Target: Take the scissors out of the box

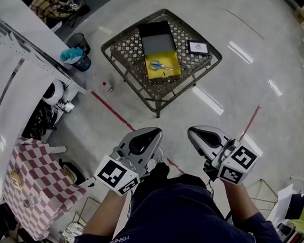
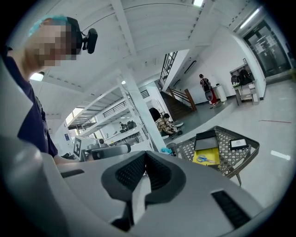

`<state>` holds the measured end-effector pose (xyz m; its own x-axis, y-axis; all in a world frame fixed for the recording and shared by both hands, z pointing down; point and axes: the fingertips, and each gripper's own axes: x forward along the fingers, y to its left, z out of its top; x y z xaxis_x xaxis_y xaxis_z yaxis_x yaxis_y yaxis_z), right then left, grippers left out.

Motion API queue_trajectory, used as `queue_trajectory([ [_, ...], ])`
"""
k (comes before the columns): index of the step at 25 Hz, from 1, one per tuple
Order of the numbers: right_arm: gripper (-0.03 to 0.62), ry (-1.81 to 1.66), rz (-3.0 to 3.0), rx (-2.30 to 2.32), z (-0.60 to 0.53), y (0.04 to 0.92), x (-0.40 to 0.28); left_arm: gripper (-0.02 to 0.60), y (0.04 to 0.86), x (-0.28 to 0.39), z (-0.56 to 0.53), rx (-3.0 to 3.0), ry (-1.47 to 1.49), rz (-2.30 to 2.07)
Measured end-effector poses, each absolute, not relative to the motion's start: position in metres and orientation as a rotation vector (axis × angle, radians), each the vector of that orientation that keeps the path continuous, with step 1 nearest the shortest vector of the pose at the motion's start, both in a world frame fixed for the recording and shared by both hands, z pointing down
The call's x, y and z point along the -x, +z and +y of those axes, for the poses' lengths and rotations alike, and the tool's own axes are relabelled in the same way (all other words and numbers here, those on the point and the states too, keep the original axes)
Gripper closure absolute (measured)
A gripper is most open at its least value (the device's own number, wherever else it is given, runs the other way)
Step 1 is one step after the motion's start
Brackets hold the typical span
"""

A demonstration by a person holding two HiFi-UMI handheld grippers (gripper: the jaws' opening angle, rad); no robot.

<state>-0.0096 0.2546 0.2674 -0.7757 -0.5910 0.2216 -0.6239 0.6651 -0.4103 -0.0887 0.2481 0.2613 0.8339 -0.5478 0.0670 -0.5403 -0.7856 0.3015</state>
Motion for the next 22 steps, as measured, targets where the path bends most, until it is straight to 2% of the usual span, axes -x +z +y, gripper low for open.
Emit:
queue_trajectory([
  [13,0.577,0.746,-2.744,-1.083,0.173,0.283,0.025,0.555,0.28,0.106,0.164,-2.695,0.008,-0.773],
  [22,0.577,0.789,-2.735,-1.054,0.111,0.301,0.013,0.555,0.296,0.087,0.102,-2.675,0.045,-0.775],
])
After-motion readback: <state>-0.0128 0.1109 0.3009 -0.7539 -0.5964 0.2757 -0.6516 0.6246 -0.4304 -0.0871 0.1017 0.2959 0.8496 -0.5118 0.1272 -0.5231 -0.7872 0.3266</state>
